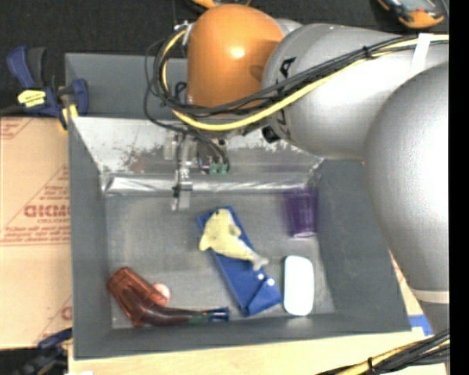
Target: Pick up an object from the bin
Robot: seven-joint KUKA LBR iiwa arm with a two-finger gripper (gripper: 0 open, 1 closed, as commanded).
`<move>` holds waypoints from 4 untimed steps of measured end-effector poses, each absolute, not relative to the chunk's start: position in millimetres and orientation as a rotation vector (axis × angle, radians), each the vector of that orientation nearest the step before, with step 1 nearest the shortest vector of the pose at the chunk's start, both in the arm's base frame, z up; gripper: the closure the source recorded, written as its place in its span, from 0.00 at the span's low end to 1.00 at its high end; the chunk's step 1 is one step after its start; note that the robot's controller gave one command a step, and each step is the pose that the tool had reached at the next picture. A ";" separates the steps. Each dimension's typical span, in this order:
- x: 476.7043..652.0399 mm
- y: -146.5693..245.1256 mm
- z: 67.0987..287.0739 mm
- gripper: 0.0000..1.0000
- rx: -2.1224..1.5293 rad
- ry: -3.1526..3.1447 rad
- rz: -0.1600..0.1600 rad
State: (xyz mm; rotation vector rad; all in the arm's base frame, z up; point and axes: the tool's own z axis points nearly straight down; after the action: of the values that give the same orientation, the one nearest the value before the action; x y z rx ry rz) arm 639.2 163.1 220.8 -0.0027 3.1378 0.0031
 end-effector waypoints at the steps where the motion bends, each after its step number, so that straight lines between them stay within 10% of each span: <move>1: 633.4 182.3 184.0 0.00 -0.057 3.136 0.003; 2: 630.7 196.8 146.6 0.00 -0.077 3.138 0.004; 3: 551.9 129.4 183.9 0.00 -0.131 3.139 0.002; 4: 525.9 122.0 170.0 0.00 -0.365 3.118 0.004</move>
Offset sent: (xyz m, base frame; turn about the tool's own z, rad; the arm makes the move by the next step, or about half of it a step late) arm -0.0066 0.0159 -0.0370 -0.0777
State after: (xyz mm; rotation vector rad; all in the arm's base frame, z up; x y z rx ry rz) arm 525.9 122.0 170.0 -0.3651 3.1183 0.0037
